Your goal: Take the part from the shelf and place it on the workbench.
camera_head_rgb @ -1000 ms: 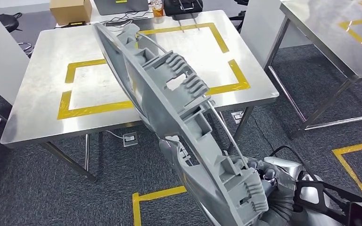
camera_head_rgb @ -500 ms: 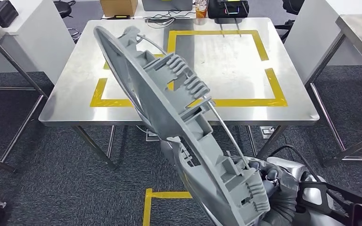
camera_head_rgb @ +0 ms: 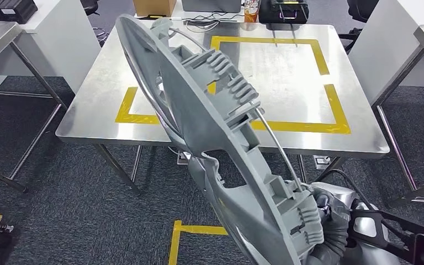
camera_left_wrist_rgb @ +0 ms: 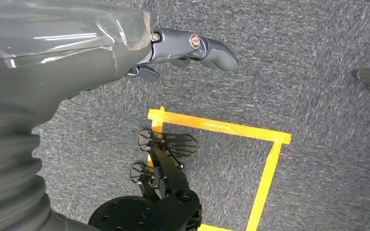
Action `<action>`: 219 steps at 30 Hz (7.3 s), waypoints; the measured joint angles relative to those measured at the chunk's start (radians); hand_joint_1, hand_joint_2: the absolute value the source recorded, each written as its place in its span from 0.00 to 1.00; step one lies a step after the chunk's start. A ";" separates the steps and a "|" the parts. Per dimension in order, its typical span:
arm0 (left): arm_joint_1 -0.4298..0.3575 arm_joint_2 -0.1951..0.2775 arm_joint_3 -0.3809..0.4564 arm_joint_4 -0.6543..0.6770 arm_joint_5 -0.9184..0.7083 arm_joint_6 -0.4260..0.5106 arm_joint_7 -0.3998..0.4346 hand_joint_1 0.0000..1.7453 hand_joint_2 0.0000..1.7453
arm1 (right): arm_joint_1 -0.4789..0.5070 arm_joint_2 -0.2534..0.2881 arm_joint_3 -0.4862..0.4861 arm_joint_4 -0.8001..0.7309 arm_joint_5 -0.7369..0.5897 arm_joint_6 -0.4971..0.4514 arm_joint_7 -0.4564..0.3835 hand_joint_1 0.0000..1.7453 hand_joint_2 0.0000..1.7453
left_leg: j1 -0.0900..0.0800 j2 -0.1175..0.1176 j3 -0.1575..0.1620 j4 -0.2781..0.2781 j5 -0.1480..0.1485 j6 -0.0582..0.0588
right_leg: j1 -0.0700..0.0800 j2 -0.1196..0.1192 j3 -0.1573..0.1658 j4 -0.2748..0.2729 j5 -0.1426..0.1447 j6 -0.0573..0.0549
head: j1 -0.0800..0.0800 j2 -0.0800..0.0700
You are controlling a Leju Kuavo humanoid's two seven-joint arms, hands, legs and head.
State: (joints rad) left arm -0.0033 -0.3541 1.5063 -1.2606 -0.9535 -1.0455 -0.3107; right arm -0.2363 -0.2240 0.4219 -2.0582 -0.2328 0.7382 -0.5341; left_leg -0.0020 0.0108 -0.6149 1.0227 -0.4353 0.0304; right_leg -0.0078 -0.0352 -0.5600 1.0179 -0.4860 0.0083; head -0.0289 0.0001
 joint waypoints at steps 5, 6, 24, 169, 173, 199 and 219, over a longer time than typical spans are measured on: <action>-0.003 -0.002 -0.001 -0.001 -0.020 -0.002 -0.022 0.00 1.00 | -0.004 0.000 -0.002 -0.006 -0.001 0.000 0.002 1.00 1.00 | 0.008 -0.016 0.028 -0.030 0.009 0.013 | -0.003 0.026 -0.109 0.209 -0.082 0.003 | 0.004 0.000; -0.004 -0.002 -0.001 0.000 -0.025 -0.002 -0.027 0.00 1.00 | -0.004 0.000 -0.002 -0.006 -0.001 0.000 0.005 1.00 1.00 | 0.008 -0.020 0.029 -0.030 0.008 0.013 | -0.005 0.027 -0.141 0.260 -0.094 0.006 | 0.004 0.000; 0.001 0.003 -0.001 0.002 -0.065 -0.003 -0.064 0.00 1.00 | -0.011 0.013 -0.003 -0.022 -0.013 -0.002 0.025 1.00 1.00 | 0.016 -0.017 -0.124 0.231 -0.065 -0.036 | -0.010 0.032 0.006 0.005 0.000 -0.021 | 0.004 0.000; -0.012 0.053 -0.001 0.176 -0.127 0.005 -0.224 0.00 1.00 | -0.475 -0.262 0.258 1.020 0.983 -0.248 0.426 1.00 1.00 | -0.007 -0.017 0.003 -0.005 0.001 -0.006 | -0.016 0.036 -0.051 -0.001 0.047 0.012 | 0.003 0.000; -0.013 0.061 -0.002 0.190 -0.143 0.022 -0.237 0.00 1.00 | -0.453 -0.273 0.253 1.020 0.989 -0.256 0.448 1.00 1.00 | 0.002 -0.015 -0.062 0.141 -0.084 -0.028 | -0.022 0.037 -0.046 -0.002 0.048 -0.004 | -0.002 0.000; -0.025 0.018 -0.001 0.129 -0.168 0.014 -0.244 0.00 0.00 | -0.144 -0.190 -0.073 0.656 1.056 -0.721 0.325 0.00 0.00 | -0.006 -0.017 0.024 -0.014 -0.002 -0.004 | -0.013 0.034 -0.018 -0.009 0.030 0.013 | 0.004 0.000; 0.012 0.003 0.001 0.058 -0.120 -0.043 -0.276 0.00 0.00 | 0.322 0.218 -0.852 -0.094 0.929 -0.877 0.043 0.00 0.00 | 0.001 -0.014 0.038 -0.053 0.022 0.023 | -0.008 0.035 -0.069 0.132 -0.071 -0.003 | -0.001 0.000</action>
State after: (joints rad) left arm 0.0091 -0.3510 1.5068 -1.2031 -1.0739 -1.0883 -0.5872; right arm 0.0861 -0.0058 -0.4304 -2.1524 0.6957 -0.1384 -0.4909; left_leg -0.0011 -0.0032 -0.5771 0.9701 -0.4138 0.0530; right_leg -0.0157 -0.0001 -0.6293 1.1503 -0.5569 0.0053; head -0.0300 0.0000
